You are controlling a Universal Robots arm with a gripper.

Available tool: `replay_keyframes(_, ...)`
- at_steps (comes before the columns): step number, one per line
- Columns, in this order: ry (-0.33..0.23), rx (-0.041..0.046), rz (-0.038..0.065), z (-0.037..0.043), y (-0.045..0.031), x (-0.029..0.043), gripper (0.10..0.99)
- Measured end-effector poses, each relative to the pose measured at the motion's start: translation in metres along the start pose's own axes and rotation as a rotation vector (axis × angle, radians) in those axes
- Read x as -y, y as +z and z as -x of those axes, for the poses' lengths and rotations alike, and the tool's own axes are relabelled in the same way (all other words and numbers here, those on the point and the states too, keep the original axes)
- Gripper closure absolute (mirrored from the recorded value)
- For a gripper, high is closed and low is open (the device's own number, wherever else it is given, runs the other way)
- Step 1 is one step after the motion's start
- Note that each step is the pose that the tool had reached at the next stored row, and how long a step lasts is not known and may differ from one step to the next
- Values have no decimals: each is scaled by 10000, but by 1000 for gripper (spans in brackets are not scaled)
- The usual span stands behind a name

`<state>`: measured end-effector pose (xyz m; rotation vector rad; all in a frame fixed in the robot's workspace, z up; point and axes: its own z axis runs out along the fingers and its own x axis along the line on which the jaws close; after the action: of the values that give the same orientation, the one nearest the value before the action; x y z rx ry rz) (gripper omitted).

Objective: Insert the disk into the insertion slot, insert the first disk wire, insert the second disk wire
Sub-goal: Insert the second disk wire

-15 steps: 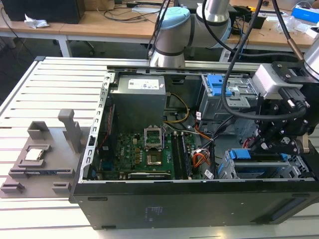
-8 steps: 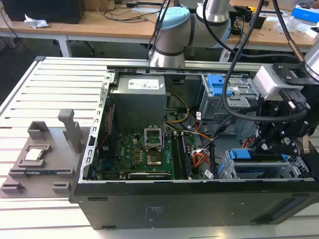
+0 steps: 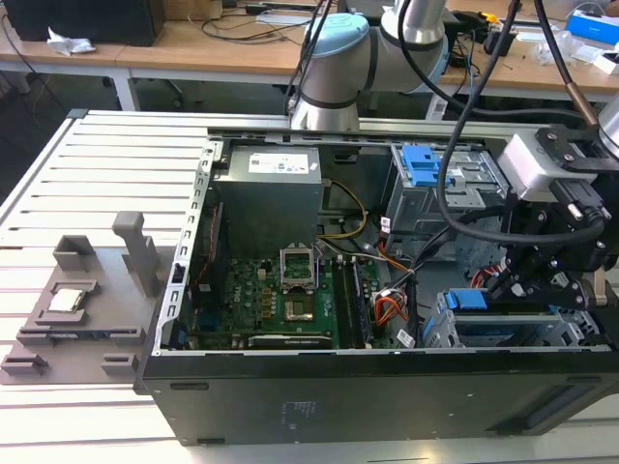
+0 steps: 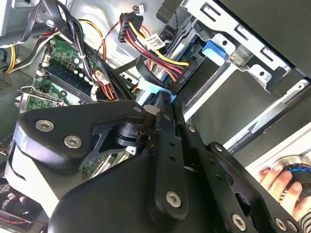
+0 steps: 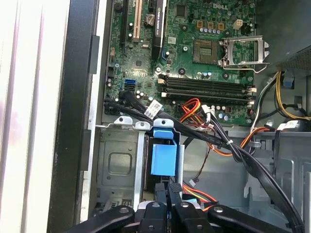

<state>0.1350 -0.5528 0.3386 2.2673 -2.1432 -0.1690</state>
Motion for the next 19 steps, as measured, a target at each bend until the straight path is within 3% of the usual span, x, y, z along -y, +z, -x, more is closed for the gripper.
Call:
replay_keyframes(3, 0, -1, -1, 0, 1, 0, 933)
replay_keyframes(4, 1, -5, 0, 0, 0, 0, 871)
replay_keyframes(8, 1, -11, 0, 19, -153, -14, 871)
replay_keyframes(11, 3, -26, 1, 60, -233, -20, 980)
replay_keyframes(15, 5, -48, 2, 93, -318, -26, 980)
replay_keyframes(19, 5, -47, 2, 94, -323, -27, 980)
